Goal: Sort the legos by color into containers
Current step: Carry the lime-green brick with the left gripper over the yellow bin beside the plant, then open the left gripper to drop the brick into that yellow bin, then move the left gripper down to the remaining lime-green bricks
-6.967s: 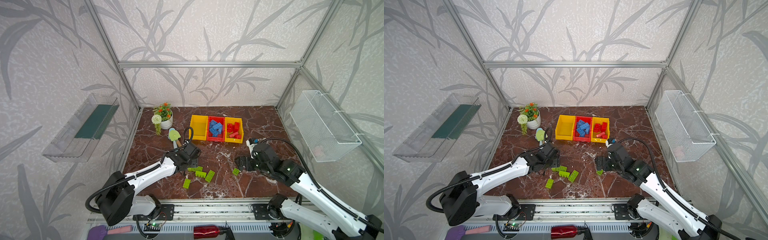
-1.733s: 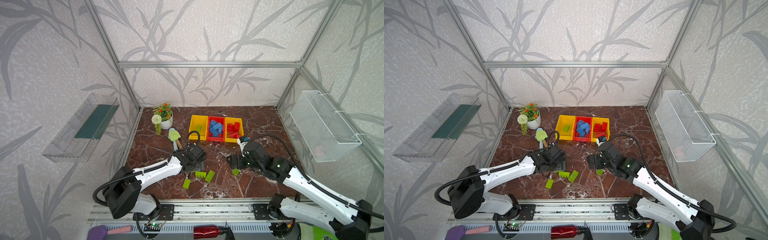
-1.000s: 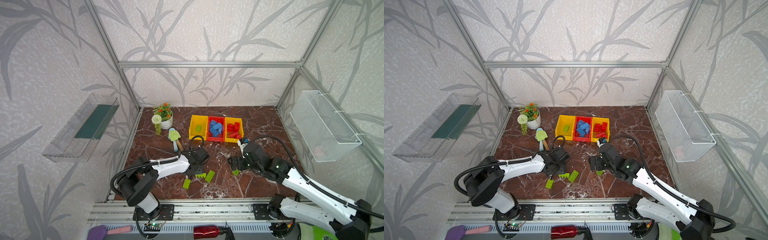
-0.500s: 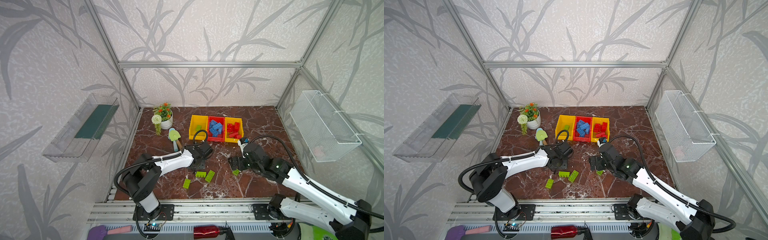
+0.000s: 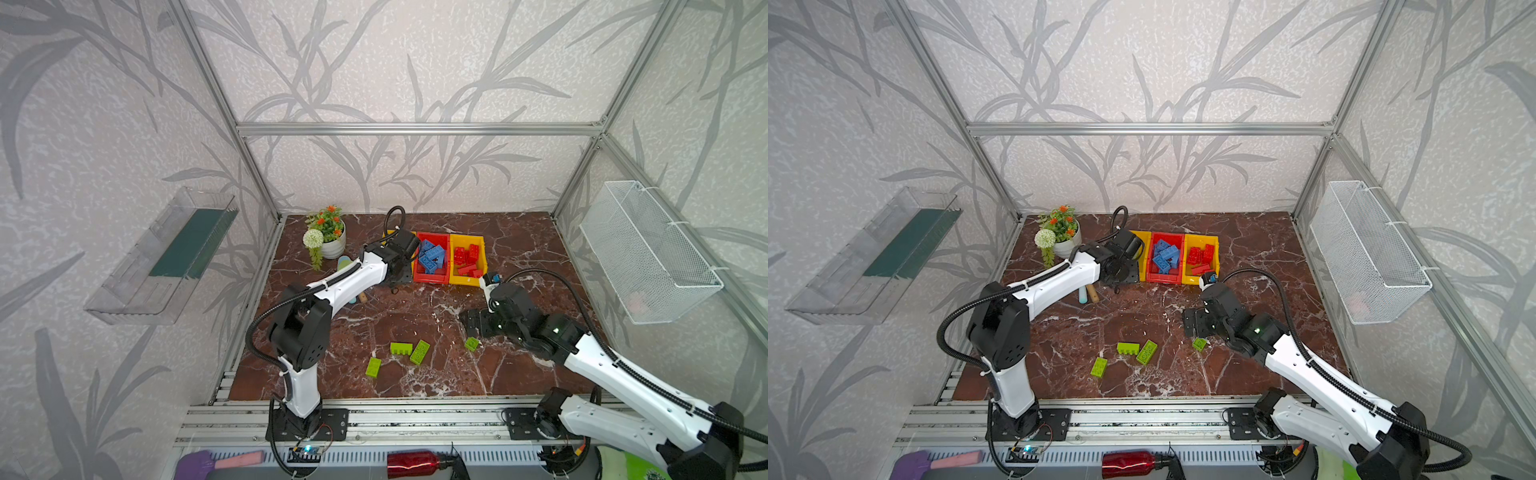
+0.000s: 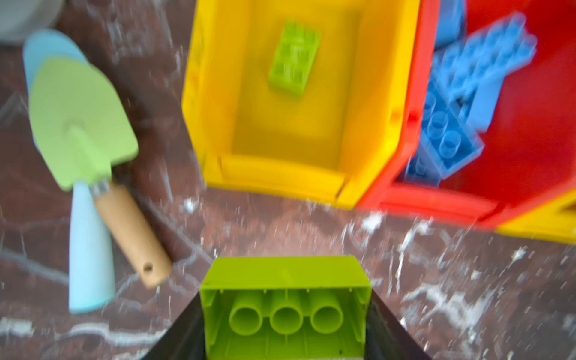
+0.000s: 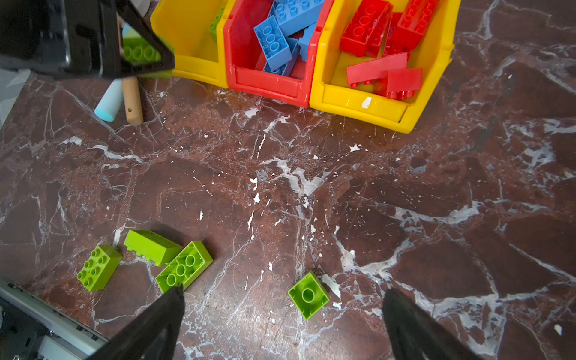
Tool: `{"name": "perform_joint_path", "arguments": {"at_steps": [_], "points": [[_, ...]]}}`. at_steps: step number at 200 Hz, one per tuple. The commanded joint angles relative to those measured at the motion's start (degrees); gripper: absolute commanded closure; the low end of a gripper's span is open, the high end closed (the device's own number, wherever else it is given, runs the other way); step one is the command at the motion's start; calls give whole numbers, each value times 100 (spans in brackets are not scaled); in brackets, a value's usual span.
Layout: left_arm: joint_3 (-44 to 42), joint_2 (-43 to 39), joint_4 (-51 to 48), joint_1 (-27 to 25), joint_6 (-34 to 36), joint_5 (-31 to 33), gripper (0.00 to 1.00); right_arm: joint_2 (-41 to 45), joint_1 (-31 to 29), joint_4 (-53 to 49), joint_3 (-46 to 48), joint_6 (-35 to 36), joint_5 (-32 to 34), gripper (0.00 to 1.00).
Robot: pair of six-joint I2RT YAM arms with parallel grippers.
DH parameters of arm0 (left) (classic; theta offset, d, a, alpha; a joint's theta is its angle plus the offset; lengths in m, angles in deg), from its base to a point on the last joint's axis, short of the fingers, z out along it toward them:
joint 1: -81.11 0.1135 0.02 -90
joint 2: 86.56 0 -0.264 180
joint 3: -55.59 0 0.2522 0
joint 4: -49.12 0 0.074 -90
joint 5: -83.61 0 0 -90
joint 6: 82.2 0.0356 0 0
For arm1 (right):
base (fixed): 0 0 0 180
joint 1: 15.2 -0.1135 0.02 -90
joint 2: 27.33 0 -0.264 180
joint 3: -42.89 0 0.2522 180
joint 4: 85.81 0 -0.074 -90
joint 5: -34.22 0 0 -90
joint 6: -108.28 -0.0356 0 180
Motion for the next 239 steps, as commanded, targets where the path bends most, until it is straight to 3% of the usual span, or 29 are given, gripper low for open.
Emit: {"name": "perform_joint_path", "arguments": {"at_steps": [1, 43, 73, 103, 134, 181, 239], "points": [[731, 473, -409, 185, 336, -120, 55, -83, 146, 7, -168, 111, -98, 1], [2267, 1584, -867, 505, 501, -317, 50, -249, 553, 47, -239, 215, -340, 1], [3422, 2247, -1376, 633, 604, -509, 23, -344, 796, 133, -221, 226, -485, 1], [3468, 2078, -1277, 623, 556, -707, 7, -482, 843, 182, -238, 229, -548, 1], [2495, 1306, -871, 556, 473, -766, 6, -530, 843, 200, -299, 205, -675, 1], [-137, -539, -83, 273, 169, -651, 6, -232, 807, 119, -208, 74, -800, 1], [-2660, -2239, 105, -876, -625, -152, 6, 133, 523, -69, -13, -105, -718, 1]]}}
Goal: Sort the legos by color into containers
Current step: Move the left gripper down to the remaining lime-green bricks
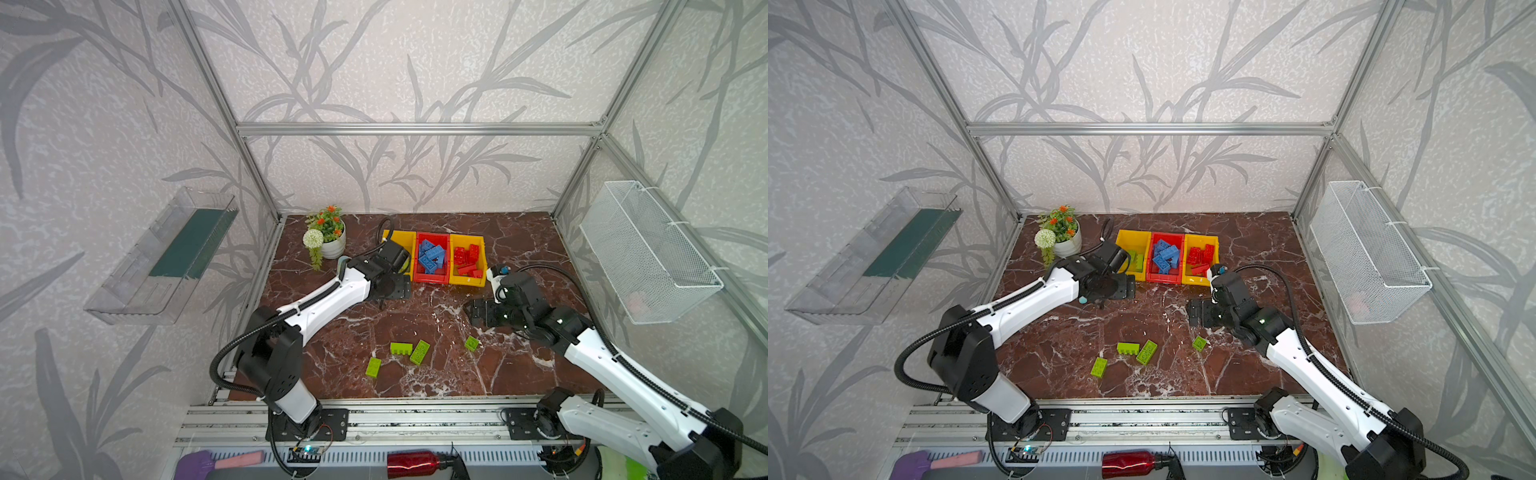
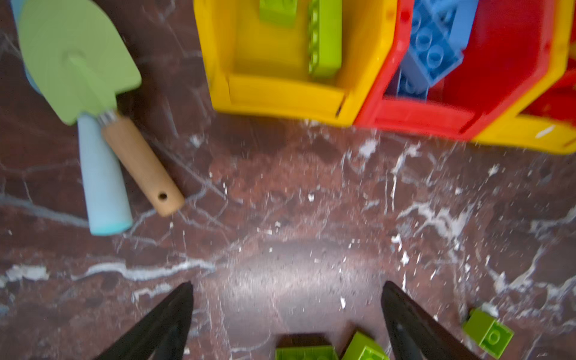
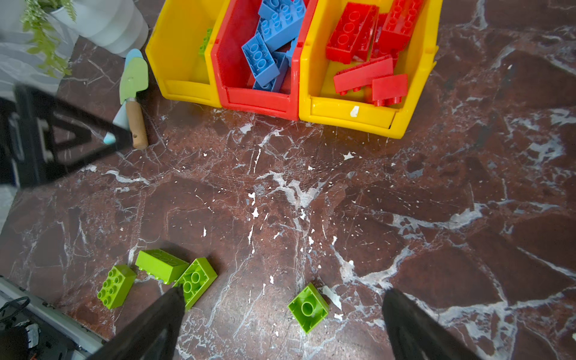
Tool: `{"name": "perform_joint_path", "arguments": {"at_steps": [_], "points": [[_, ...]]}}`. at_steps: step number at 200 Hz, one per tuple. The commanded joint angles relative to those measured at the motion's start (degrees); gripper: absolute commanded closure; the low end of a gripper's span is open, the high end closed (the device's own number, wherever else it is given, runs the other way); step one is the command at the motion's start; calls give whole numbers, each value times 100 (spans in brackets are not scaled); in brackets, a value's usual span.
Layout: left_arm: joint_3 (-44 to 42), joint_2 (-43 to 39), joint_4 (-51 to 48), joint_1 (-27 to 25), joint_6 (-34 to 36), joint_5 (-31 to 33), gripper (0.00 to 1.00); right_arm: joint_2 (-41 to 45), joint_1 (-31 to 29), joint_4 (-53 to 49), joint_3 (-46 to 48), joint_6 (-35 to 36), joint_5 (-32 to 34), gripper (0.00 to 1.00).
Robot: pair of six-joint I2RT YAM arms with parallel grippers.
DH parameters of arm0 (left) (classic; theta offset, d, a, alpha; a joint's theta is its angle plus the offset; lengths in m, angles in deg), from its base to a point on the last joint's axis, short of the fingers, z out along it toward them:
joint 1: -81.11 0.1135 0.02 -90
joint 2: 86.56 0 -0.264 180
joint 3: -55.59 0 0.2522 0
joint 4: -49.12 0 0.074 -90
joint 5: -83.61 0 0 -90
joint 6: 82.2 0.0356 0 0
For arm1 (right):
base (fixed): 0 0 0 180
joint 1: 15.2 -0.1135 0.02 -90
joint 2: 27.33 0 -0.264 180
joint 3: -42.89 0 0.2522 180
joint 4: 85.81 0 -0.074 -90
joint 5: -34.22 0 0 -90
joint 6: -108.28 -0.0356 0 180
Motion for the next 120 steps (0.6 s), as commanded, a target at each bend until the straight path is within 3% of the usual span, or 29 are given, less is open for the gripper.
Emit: {"name": "perform_joint_path", "arguments": {"at_steps": [1, 57, 120], "points": [[-641, -446, 119, -446, -543, 343, 6, 165, -146, -195, 89, -130, 46, 1], [-1510, -1046, 344, -1390, -1426, 597, 6, 419, -647, -289, 231, -338, 336, 1], [-1766, -695, 645, -1882, -1853, 601, 6, 687, -795, -422, 339, -400, 470, 1]]}}
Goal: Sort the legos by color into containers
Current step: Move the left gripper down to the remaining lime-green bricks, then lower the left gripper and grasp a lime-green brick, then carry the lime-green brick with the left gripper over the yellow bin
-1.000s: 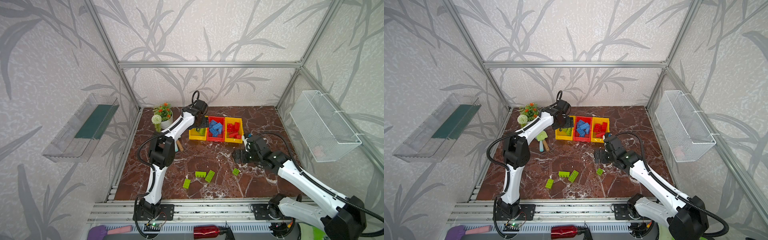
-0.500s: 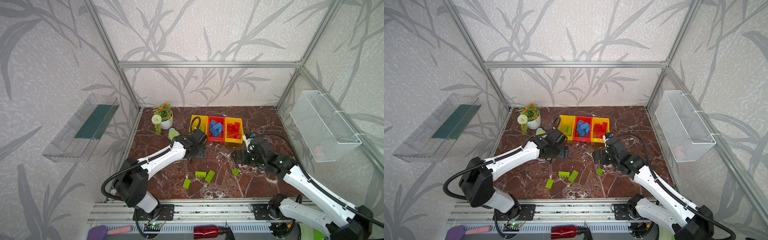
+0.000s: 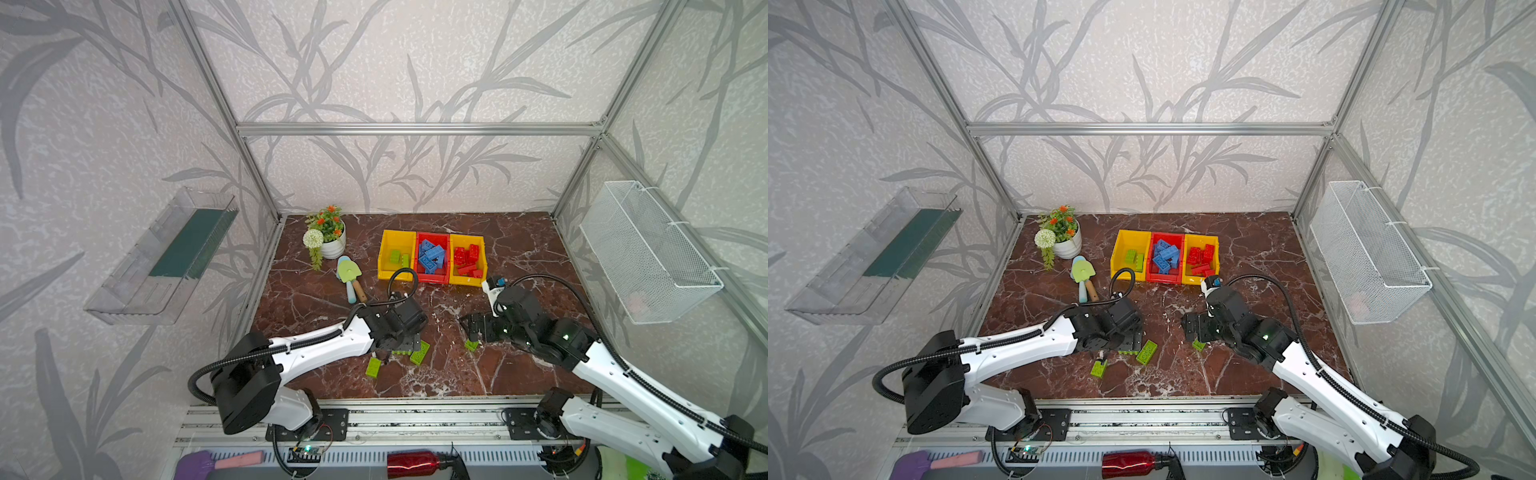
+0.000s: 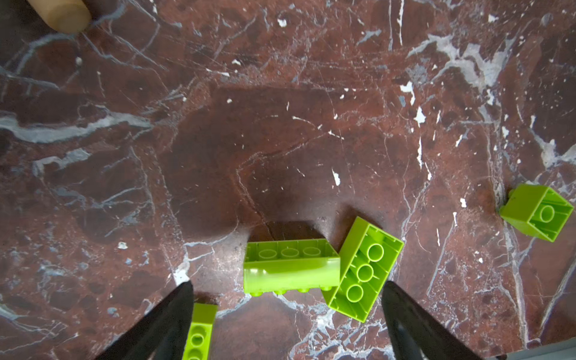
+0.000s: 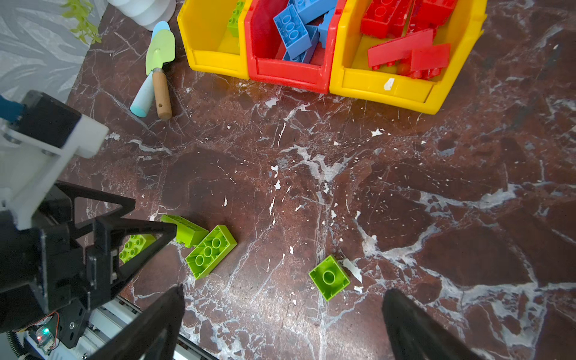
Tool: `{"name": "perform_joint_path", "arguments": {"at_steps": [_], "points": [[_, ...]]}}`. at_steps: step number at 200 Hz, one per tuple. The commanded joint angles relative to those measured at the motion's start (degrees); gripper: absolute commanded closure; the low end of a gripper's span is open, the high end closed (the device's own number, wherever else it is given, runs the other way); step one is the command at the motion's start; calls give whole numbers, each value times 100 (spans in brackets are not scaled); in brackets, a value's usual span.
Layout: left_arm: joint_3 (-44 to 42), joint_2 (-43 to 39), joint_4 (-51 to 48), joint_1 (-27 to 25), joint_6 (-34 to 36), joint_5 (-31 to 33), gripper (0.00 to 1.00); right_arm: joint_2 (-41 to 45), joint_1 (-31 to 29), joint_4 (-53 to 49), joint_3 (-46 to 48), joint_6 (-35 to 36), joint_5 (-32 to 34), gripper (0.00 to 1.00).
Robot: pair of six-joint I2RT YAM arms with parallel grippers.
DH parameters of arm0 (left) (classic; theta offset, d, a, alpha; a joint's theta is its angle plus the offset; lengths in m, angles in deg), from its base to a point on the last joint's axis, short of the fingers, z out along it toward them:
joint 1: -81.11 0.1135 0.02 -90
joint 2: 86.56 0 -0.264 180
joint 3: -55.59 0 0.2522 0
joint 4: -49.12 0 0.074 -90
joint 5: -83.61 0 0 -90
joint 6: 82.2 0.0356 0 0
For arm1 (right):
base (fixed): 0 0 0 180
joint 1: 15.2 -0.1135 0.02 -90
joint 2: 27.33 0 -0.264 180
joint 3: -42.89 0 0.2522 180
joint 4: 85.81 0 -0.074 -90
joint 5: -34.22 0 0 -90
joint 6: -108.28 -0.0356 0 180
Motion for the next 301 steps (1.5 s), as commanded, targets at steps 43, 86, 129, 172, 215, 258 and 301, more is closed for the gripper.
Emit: {"name": "perform_joint_path", "arguments": {"at_steps": [43, 86, 129, 172, 215, 258, 301], "points": [[-131, 268, 126, -107, -398, 241, 6, 287, -39, -213, 168, -70, 248, 1], [-161, 572, 237, -110, -325, 203, 8, 287, -41, -185, 210, -57, 249, 1], [-154, 772, 281, -99, -194, 208, 11, 371, -41, -296, 211, -34, 344, 1], [-154, 1013, 411, -94, -126, 119, 20, 402, -38, -320, 204, -70, 363, 1], [-220, 1107, 490, -87, -139, 90, 32, 430, -40, -391, 160, -78, 398, 1], [-152, 927, 293, -55, -95, 267, 52, 429, -39, -403, 120, -105, 416, 1], [308, 653, -112, 432, 378, 456, 61, 411, -41, -407, 11, -70, 433, 1]]}}
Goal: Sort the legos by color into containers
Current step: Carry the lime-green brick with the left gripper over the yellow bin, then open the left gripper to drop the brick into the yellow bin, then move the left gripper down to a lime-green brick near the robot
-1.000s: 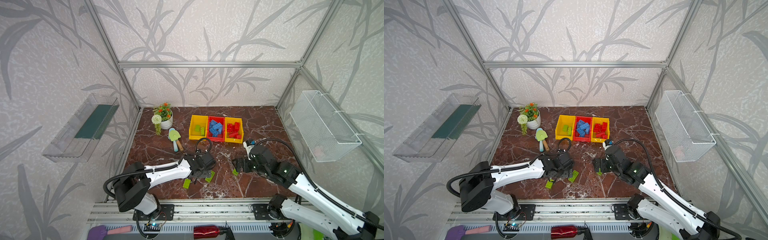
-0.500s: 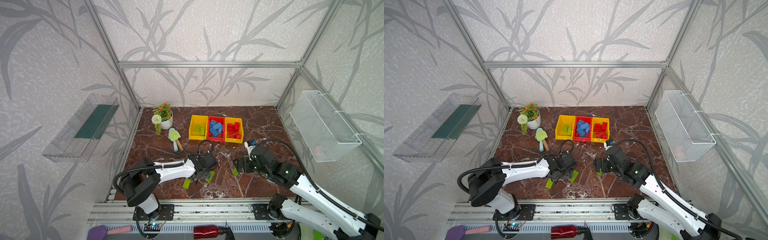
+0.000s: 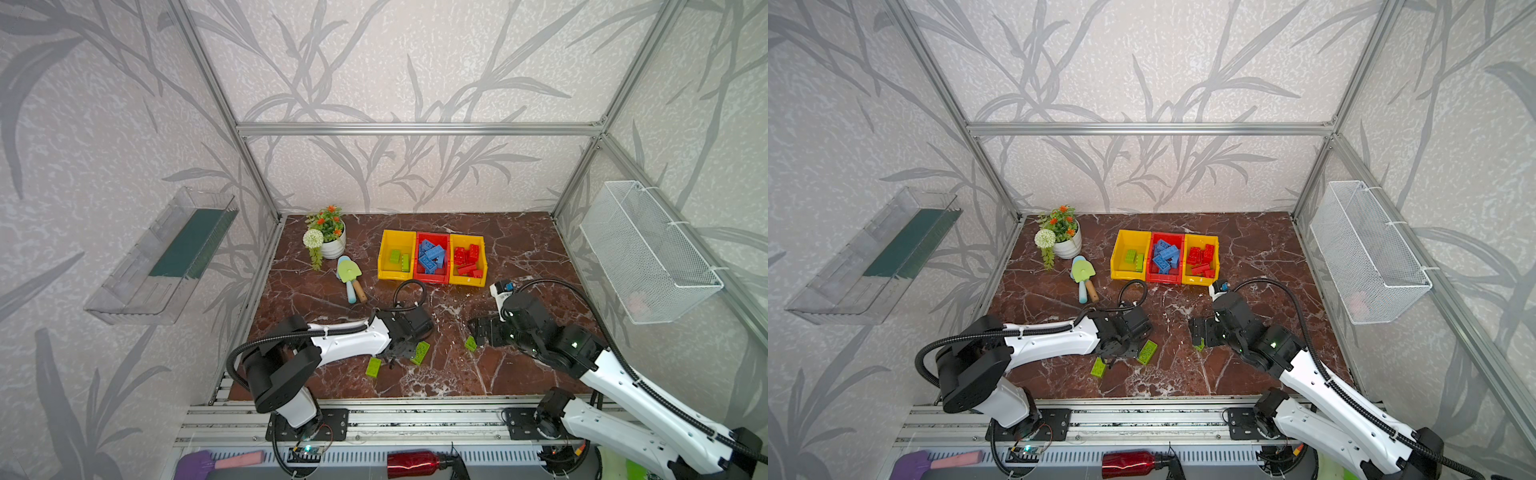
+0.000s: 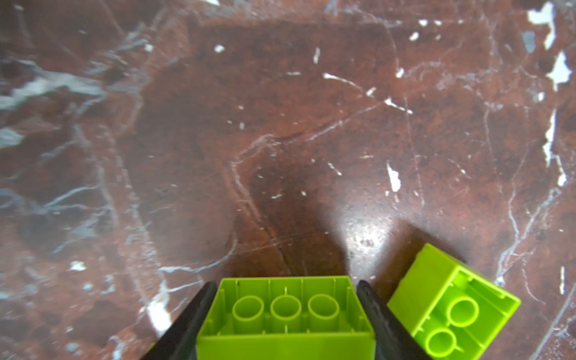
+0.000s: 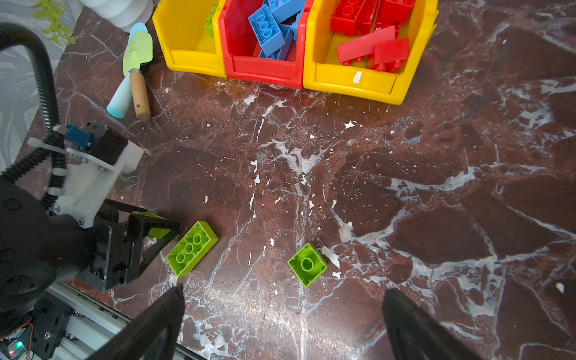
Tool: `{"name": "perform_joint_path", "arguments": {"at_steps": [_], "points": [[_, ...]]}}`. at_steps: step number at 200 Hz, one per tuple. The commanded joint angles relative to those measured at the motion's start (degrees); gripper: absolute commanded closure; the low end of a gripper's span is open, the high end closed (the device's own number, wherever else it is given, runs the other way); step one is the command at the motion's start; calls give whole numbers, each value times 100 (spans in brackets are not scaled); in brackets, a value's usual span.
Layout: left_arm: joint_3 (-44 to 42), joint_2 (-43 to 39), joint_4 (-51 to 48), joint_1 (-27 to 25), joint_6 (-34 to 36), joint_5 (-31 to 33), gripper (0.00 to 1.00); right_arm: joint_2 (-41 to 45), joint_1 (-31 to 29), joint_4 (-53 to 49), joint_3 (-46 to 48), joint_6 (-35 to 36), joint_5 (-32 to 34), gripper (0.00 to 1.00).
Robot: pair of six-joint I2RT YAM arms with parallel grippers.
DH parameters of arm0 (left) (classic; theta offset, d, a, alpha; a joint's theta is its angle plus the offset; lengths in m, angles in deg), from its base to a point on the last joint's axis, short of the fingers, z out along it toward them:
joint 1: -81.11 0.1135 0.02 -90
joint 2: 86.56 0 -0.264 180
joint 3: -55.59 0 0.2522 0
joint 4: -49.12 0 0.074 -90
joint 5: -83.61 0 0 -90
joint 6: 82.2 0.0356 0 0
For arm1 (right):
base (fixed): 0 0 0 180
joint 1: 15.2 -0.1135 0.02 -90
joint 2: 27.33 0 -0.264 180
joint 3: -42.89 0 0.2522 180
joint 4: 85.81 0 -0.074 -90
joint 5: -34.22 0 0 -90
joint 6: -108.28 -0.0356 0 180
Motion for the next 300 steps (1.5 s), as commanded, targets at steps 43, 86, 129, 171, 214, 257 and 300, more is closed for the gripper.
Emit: {"name": "perform_joint_path", "arguments": {"at_steps": [43, 86, 129, 171, 214, 257, 300], "points": [[1457, -238, -557, 1245, 990, 255, 61, -35, -24, -83, -246, 68, 185, 1], [3232, 822, -896, 2020, 1714, 108, 61, -315, 0, 30, -375, 200, 266, 1], [4988, 2329, -1231, 2665, 2053, -289, 61, -685, 186, 229, -454, 275, 235, 1], [6684, 3647, -1751, 2934, 2208, -453, 58, -1044, 674, 419, -537, 428, -82, 1], [7957, 4372, -2227, 2987, 2231, -657, 16, -1332, 1121, 576, -569, 551, -431, 1], [7064, 3613, -1804, 2890, 2103, -826, 12, -1378, 1162, 650, -556, 579, -620, 1], [4734, 1819, -996, 2594, 2021, -752, 13, -1072, 1144, 519, -460, 467, -840, 1]]}}
